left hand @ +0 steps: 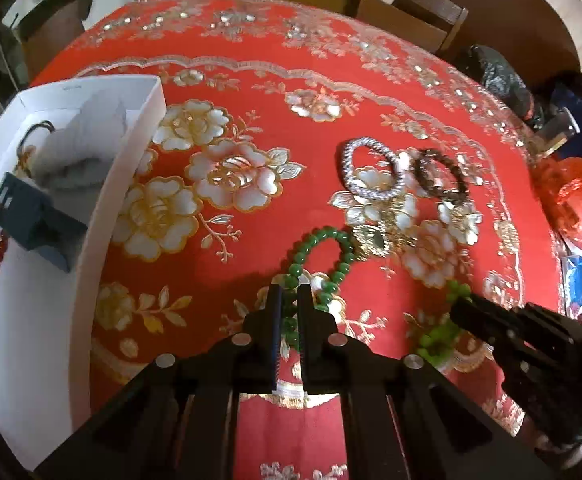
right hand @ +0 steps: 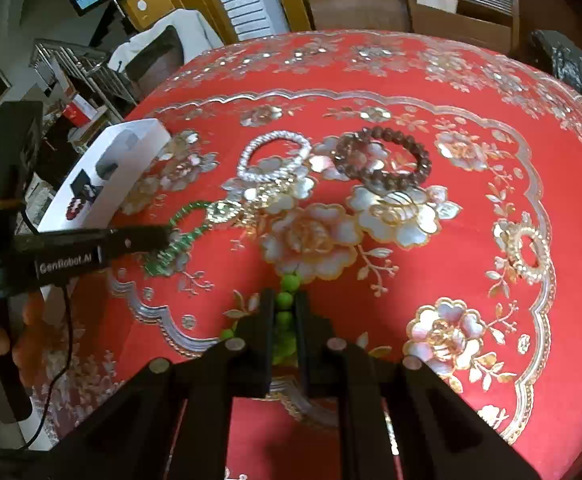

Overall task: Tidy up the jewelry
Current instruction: 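Grasp the dark green bead bracelet with left tool while right tool grasps lime green bracelet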

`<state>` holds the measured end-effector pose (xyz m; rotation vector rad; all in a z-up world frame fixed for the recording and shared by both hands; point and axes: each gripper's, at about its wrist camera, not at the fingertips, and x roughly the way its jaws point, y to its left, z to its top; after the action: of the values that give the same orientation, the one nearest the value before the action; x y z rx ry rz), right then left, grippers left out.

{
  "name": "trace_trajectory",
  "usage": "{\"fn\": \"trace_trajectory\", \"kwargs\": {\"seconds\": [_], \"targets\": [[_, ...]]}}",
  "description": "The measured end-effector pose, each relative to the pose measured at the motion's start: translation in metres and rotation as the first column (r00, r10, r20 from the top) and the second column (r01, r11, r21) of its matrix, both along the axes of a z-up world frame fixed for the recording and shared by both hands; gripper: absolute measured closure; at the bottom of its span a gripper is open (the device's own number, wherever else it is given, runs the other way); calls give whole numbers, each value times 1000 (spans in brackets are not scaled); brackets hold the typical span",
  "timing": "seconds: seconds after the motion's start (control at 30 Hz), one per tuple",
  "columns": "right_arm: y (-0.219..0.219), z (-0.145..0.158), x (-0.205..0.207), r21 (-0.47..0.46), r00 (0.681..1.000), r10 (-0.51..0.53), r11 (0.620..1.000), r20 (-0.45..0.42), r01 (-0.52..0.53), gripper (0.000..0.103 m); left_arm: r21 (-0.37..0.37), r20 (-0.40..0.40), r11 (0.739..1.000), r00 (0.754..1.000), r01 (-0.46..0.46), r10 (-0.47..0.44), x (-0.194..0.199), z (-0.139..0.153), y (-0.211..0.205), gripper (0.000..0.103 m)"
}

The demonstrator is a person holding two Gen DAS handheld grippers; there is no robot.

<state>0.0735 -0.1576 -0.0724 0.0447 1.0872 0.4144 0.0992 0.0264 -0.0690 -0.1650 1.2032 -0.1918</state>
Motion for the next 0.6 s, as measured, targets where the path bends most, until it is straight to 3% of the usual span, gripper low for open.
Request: {"fn": "trace_trajectory", "kwargs": {"seconds": [0.23, 0.37, 0.6], "targets": [[3, 26, -8, 49, 999, 24, 998, 39, -26, 94, -43, 64, 997, 996, -58, 61, -21, 34, 19, 71], [7, 36, -15, 61, 998, 35, 997, 53, -38, 94, -96, 61, 989, 991, -112, 118, -27, 44, 35, 71], [18, 46, -27, 67, 996, 63, 995, 70, -67, 94, -66, 117, 989, 984, -130, 137, -46, 67, 46, 71]]}}
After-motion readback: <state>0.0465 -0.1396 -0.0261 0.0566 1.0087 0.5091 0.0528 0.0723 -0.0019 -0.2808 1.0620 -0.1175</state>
